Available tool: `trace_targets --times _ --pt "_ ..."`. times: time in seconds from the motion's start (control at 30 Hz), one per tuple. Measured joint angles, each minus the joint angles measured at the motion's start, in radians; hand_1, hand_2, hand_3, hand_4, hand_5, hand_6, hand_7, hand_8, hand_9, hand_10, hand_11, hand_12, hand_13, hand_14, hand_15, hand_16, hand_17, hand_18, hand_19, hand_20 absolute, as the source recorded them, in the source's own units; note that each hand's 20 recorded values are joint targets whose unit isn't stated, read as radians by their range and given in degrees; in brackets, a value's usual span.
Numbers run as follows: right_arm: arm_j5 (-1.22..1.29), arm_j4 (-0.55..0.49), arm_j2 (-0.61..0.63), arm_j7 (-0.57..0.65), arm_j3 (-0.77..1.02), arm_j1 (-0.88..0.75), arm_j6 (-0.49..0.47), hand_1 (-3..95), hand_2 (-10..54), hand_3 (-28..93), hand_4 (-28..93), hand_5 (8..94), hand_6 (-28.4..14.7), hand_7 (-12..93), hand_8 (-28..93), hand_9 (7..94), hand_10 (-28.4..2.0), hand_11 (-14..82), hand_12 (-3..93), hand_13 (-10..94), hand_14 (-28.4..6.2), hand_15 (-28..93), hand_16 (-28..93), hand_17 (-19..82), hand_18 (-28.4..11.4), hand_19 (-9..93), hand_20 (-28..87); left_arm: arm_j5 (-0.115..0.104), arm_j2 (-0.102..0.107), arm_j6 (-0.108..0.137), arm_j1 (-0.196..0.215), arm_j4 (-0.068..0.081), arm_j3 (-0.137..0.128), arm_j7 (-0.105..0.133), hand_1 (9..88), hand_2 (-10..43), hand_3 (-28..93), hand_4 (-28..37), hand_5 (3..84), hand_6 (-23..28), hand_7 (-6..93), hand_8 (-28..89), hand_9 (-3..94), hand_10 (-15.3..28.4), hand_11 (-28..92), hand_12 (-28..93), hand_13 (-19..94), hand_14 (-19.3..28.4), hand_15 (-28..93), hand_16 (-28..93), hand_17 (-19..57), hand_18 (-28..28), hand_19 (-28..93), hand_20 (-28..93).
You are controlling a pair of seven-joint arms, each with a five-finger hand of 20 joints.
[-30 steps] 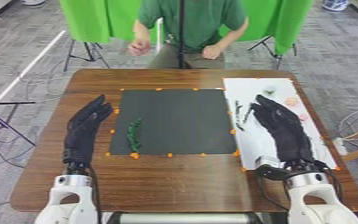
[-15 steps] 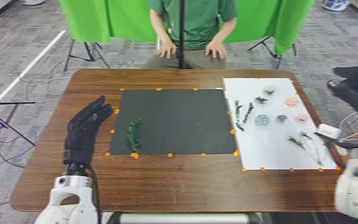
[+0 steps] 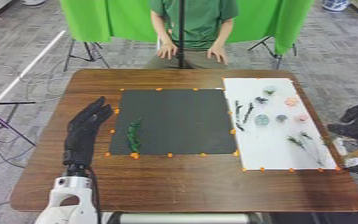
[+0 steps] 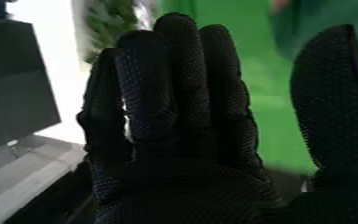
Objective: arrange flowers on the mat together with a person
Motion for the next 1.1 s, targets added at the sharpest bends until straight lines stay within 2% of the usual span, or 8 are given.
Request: trace_targets --times 0.1,0.17,0.23,0.33,0.4,0.8,1.1 --pt "-0.016 0.003 0.003 0.001 0.002 0.006 -0.113 42.0 -9.5 41 -28 63.3 -0.3 23 -10 70.6 -12.6 26.8 24.7 66 -10.9 65 27 27 -20.1 66 50 0.0 0.0 0.0 0.0 0.0 0.0 0.0 30.8 -9.5 64 -16.4 43.7 2.5 13.0 -6 43.3 12.1 16 13 35 16.2 13 3 5.7 11.0 4 18" --pt "-0.005 0.01 0.004 0.0 0.001 0.01 -0.148 43.5 -9.5 37 -28 64.6 -0.6 22 -10 71.7 -12.7 26.9 24.7 66 -11.2 65 27 27 -20.5 66 50 0.0 0.0 0.001 0.001 -0.001 0.0 0.0 30.7 -9.5 64 -16.4 43.7 2.5 13.1 -6 43.3 12.1 16 13 35 16.2 13 2 5.7 11.0 4 18" --pt "0.006 0.022 0.004 0.0 -0.004 0.012 -0.146 40.7 -9.5 42 -28 65.2 -0.6 22 -9 72.5 -12.6 26.6 24.6 67 -11.1 65 27 27 -20.8 67 50 0.0 0.0 0.001 0.001 -0.001 0.0 -0.001 30.7 -9.5 64 -16.4 43.7 2.5 13.1 -6 43.3 12.2 16 13 35 16.2 13 2 5.7 11.0 4 18" --pt "0.013 0.044 0.004 0.001 -0.024 0.014 -0.123 31.7 -9.5 62 -28 66.4 -0.5 21 -9 73.8 -12.4 25.8 23.9 68 -11.0 64 27 28 -21.0 67 50 0.0 0.0 0.001 0.002 -0.001 0.0 -0.001 30.8 -9.5 64 -16.5 43.7 2.5 13.0 -6 43.3 12.1 16 13 35 16.2 13 2 5.7 11.0 4 18" --pt "0.013 0.059 0.004 0.001 -0.042 0.017 -0.107 30.3 -9.5 66 -28 67.3 -0.5 21 -9 75.3 -12.2 25.1 23.7 69 -10.8 64 28 29 -21.1 68 50 0.0 0.0 0.001 0.002 -0.001 0.0 -0.002 30.7 -9.5 64 -16.4 43.7 2.5 13.1 -6 43.3 12.1 16 13 35 16.2 13 2 5.7 11.0 4 18" --pt "-0.031 0.148 -0.001 0.005 -0.111 0.048 -0.047 34.6 -9.5 71 -28 69.4 0.0 20 -9 78.0 -11.2 23.8 23.2 72 -10.0 64 28 30 -21.3 69 50 0.0 -0.001 0.001 0.002 -0.001 0.002 -0.005 30.8 -9.5 64 -16.4 43.7 2.6 13.1 -6 43.3 12.1 16 13 35 16.2 13 3 5.7 11.0 4 18" --pt "-0.082 0.213 -0.012 0.02 -0.145 0.053 0.088 39.3 -9.5 71 -28 74.7 1.6 23 -10 83.4 -9.7 25.1 23.3 74 -9.6 67 30 32 -21.3 70 51 -0.001 -0.002 0.001 0.003 -0.001 0.003 -0.006 30.8 -9.5 64 -16.4 43.7 2.5 13.0 -6 43.2 12.1 16 13 35 16.2 13 3 5.7 11.0 4 18"
